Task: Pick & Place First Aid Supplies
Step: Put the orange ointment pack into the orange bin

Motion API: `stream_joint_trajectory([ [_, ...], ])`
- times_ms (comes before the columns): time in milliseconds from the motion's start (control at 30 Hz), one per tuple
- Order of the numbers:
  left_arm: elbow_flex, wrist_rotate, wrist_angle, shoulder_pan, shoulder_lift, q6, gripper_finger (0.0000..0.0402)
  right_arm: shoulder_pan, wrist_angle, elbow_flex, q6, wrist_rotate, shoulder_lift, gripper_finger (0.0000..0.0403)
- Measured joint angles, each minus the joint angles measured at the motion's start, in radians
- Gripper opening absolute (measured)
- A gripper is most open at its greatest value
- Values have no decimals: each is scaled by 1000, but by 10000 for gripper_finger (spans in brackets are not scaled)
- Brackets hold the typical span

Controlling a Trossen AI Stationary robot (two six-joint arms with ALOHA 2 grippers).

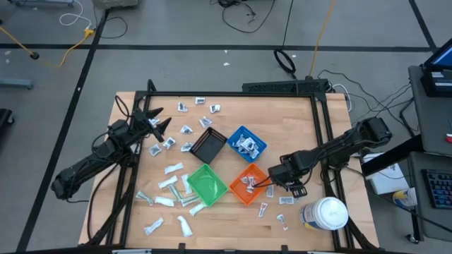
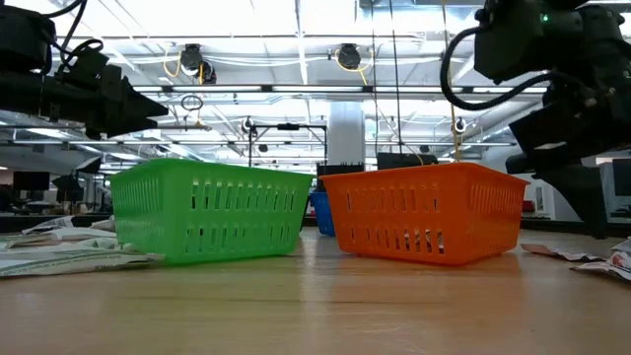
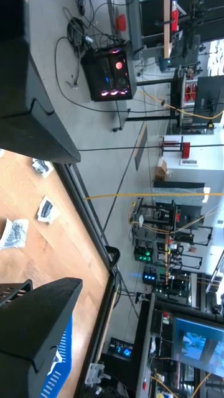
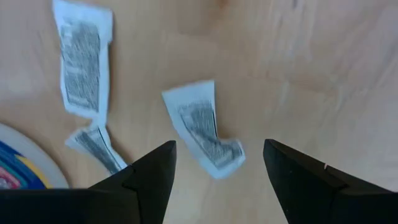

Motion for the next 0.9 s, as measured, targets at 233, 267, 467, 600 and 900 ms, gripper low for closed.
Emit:
stream_joint_trajectory([
  [233,0,0,0,0,0,0,324,3,48,0,-15,3,1,179],
  [267,0,0,0,0,0,0,324,5,51,0,-16,3,1,164],
  [467,0,0,0,0,0,0,324,6,59,-21,1,-61,1,90],
  [600,0,0,0,0,0,0,324,17,76,-58,51,-80,0,56],
  [900,0,0,0,0,0,0,324,18,28,-36,95,-74,-7,4],
])
